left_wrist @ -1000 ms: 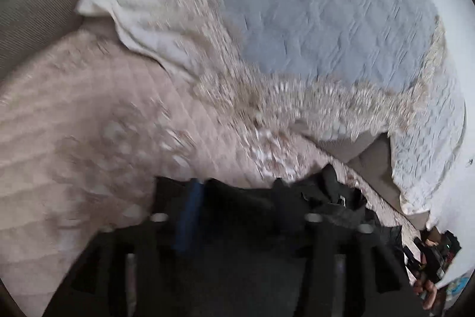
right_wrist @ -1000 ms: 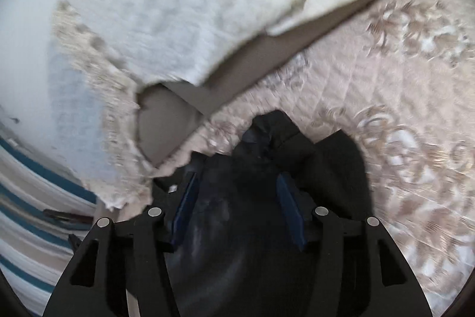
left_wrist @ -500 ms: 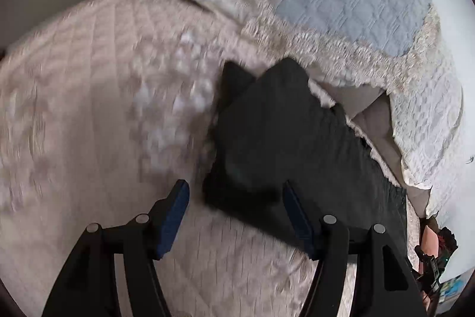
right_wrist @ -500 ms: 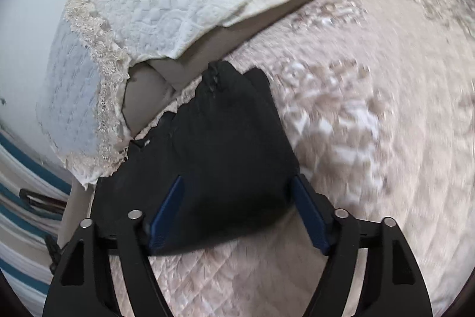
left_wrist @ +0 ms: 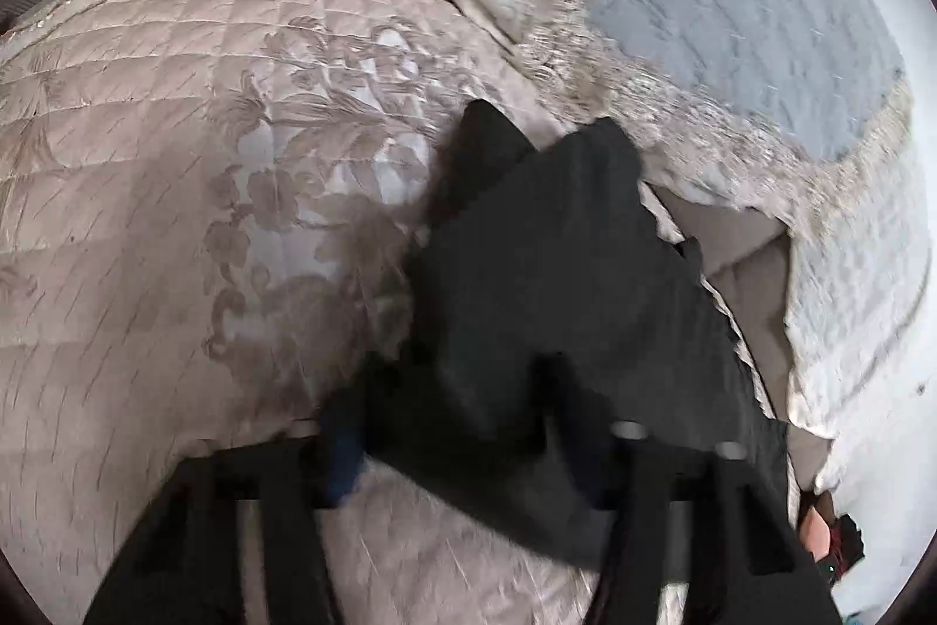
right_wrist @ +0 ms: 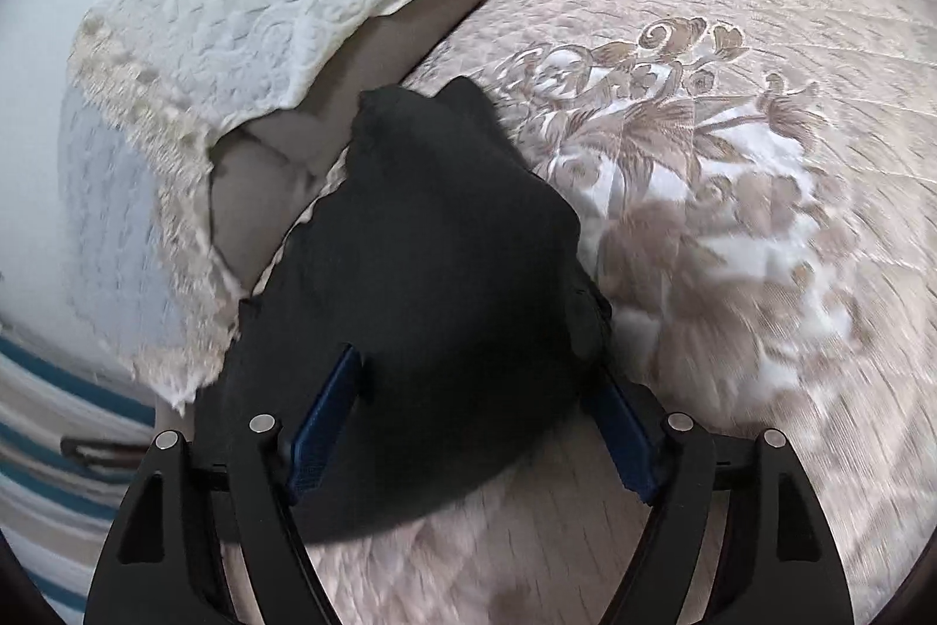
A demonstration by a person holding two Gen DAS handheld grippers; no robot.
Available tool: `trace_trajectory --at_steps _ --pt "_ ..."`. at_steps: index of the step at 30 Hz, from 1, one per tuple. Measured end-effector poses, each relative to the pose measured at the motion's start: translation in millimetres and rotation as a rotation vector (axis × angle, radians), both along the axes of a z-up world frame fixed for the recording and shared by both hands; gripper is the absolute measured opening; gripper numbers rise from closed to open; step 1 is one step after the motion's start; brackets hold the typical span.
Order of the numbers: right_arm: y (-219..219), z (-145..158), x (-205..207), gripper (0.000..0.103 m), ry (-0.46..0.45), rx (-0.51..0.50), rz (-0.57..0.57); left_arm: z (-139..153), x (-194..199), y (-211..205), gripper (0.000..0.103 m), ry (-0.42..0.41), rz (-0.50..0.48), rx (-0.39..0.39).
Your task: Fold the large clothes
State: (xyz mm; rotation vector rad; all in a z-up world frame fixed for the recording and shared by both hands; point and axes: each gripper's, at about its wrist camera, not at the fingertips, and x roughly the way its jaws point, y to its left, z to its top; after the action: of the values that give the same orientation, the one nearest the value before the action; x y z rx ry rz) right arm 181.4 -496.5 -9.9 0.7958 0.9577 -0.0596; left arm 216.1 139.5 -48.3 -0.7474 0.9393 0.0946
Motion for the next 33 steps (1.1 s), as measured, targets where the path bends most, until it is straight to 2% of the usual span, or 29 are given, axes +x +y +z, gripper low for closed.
trace_trajectory --at_steps 3,6,9,15,21,23,26,29,30,32,33 --pt "1 5 -2 0.028 0.0 0.003 0.025 5 0 -1 0.024 0.005 -0.017 0.017" --pt "4 20 -16 0.019 -0.025 0.001 0.041 22 -11 -2 0.017 -0.028 -0.053 0.038" --pt "5 37 -38 0.017 -0.047 0.006 0.052 41 -30 -7 0.016 -0.057 -0.097 0.066" --pt "10 62 -112 0.017 -0.028 0.013 0.065 64 -100 -3 0.016 -0.098 -0.14 0.076" --pt "12 61 -182 0.017 0.003 0.019 0.044 55 -177 -1 0.016 -0.078 -0.161 0.071" --pt "13 52 -187 0.017 0.034 0.004 0.05 45 -188 -1 0.016 -0.06 -0.172 0.086" --pt "12 43 -180 0.026 0.081 -0.031 0.047 33 -184 0 0.018 -0.019 -0.193 0.104" --pt "18 61 -179 0.036 0.065 -0.101 0.064 45 -187 -1 0.022 -0.018 -0.197 0.15" --pt "18 68 -181 0.043 0.053 -0.131 0.07 52 -191 1 0.022 -0.028 -0.194 0.175" --pt "18 87 -186 0.05 0.029 -0.219 0.068 70 -198 7 0.03 -0.057 -0.187 0.21" --pt "16 92 -189 0.051 0.019 -0.248 0.065 78 -202 10 0.04 -0.073 -0.183 0.215"
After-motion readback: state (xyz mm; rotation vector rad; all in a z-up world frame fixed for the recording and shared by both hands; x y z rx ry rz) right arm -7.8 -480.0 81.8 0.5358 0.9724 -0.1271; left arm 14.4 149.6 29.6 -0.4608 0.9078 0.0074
